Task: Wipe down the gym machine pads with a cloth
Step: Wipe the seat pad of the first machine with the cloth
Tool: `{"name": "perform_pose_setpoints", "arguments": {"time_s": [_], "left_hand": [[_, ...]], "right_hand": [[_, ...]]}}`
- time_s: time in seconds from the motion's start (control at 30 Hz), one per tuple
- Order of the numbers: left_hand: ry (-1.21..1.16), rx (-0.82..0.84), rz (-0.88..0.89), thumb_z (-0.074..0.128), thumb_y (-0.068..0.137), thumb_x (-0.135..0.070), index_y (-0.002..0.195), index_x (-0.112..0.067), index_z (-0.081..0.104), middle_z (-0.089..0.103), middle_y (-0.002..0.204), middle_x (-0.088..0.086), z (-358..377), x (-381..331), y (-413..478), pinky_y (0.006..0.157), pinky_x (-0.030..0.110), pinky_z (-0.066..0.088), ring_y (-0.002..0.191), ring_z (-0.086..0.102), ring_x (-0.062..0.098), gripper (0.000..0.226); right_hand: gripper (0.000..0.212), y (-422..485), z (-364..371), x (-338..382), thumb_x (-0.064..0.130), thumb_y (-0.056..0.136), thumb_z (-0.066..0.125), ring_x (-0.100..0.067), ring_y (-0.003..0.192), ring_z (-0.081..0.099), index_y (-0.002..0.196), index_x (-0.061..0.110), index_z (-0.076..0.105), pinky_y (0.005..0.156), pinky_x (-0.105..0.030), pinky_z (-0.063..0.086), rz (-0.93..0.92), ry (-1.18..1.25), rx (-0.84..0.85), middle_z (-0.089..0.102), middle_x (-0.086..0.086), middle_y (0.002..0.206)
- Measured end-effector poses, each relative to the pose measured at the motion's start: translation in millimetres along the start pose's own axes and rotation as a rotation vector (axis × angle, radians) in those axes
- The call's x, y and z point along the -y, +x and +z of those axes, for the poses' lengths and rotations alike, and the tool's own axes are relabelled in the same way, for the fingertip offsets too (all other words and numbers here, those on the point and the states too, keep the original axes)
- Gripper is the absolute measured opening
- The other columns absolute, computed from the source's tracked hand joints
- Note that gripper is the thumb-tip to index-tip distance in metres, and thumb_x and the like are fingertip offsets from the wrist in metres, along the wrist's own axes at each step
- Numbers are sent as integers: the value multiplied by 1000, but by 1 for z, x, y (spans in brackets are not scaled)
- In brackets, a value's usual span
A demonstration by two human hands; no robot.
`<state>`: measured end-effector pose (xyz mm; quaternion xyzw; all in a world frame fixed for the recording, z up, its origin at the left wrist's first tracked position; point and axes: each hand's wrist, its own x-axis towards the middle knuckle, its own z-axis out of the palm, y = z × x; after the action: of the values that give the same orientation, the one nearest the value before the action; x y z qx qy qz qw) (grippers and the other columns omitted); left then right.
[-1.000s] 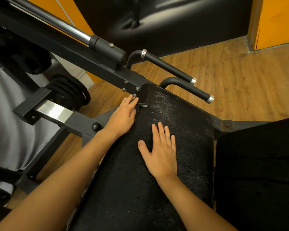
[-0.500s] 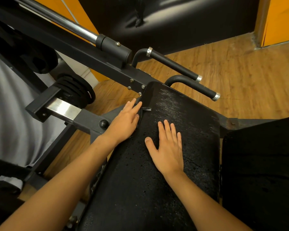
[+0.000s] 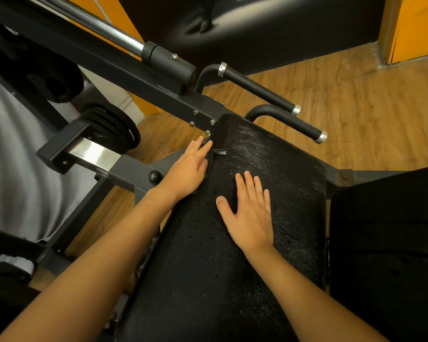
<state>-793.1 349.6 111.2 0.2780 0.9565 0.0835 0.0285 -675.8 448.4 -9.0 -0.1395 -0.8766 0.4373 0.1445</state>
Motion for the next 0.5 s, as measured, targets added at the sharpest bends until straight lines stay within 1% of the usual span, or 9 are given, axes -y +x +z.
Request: {"name": "perform_pose_setpoints", "arguments": {"time_s": [0.07,0.13,0.2,0.5], "left_hand": [[-14,0,9,38,109,-13,162,-22,19,4,171,2,0,4,-11,125,33,4,157,-2,20,57],[-18,-12,19,38,109,-12,162,-22,20,4,171,0,1,8,-24,120,25,3,157,-2,18,57],[-33,-12,24,39,109,-12,162,-22,21,4,171,-1,1,11,-36,117,22,3,157,-2,17,57],[36,-13,24,38,109,-14,161,-21,23,10,170,1,-1,1,-37,124,32,9,157,3,19,55]], "right_hand": [[77,0,0,0,66,101,31,-11,157,-14,165,28,8,128,-42,-7,1,-4,2,-4,7,172],[77,-1,1,-1,66,101,30,-11,156,-14,165,29,8,128,-42,-7,1,-5,7,-4,7,172],[77,0,2,-2,66,101,31,-11,156,-14,165,29,8,128,-42,-7,2,0,7,-4,7,172],[77,-1,2,-1,65,102,31,-12,157,-12,165,27,9,128,-43,-6,8,-3,1,-3,6,172]]}}
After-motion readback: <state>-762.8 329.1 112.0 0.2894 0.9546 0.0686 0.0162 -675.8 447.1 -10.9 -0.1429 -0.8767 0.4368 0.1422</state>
